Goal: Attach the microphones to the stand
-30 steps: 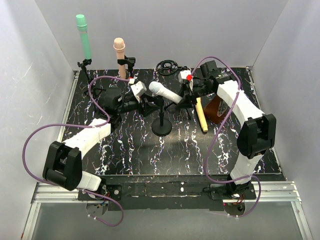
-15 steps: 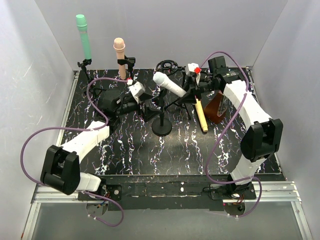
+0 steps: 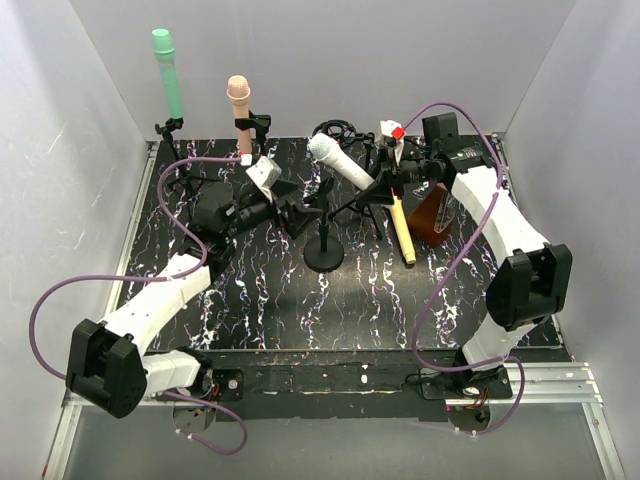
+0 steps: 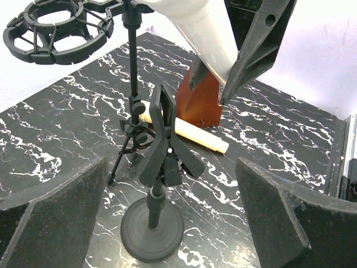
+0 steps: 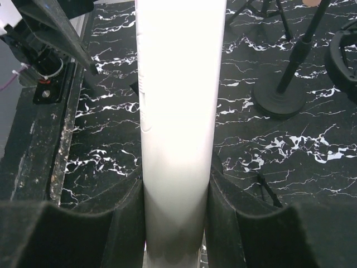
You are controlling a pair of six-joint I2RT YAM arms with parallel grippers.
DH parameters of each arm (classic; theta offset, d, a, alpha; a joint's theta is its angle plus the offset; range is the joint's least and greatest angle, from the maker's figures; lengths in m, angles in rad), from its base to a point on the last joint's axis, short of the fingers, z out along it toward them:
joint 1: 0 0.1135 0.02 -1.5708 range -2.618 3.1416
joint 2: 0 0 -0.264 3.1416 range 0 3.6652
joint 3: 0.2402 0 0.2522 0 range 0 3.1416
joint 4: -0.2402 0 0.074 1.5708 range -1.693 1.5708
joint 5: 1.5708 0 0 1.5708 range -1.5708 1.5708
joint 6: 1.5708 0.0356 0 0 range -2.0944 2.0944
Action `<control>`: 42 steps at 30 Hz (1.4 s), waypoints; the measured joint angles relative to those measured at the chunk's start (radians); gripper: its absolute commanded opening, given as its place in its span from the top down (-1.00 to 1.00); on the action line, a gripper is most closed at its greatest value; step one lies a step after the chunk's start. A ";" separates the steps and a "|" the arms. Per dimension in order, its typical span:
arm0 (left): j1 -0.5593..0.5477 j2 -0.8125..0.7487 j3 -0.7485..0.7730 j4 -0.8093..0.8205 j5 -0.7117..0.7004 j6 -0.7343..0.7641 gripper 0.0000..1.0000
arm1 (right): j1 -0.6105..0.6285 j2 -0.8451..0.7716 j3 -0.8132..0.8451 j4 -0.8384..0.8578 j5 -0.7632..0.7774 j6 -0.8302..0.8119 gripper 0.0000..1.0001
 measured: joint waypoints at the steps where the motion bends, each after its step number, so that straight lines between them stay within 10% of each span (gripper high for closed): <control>1: -0.006 0.003 0.010 -0.016 -0.010 0.001 -0.87 | -0.001 -0.005 -0.005 0.008 0.002 0.013 0.92; 15: -0.047 0.183 0.268 -0.173 -0.037 0.108 -0.37 | -0.060 -0.187 -0.180 0.155 -0.013 0.156 0.92; 24: -0.116 0.248 0.352 -0.320 -0.082 0.248 0.84 | -0.094 -0.208 -0.246 0.190 -0.025 0.180 0.92; 42: -0.085 0.358 0.586 -0.661 0.232 0.445 0.87 | -0.106 -0.266 -0.313 0.218 -0.034 0.186 0.92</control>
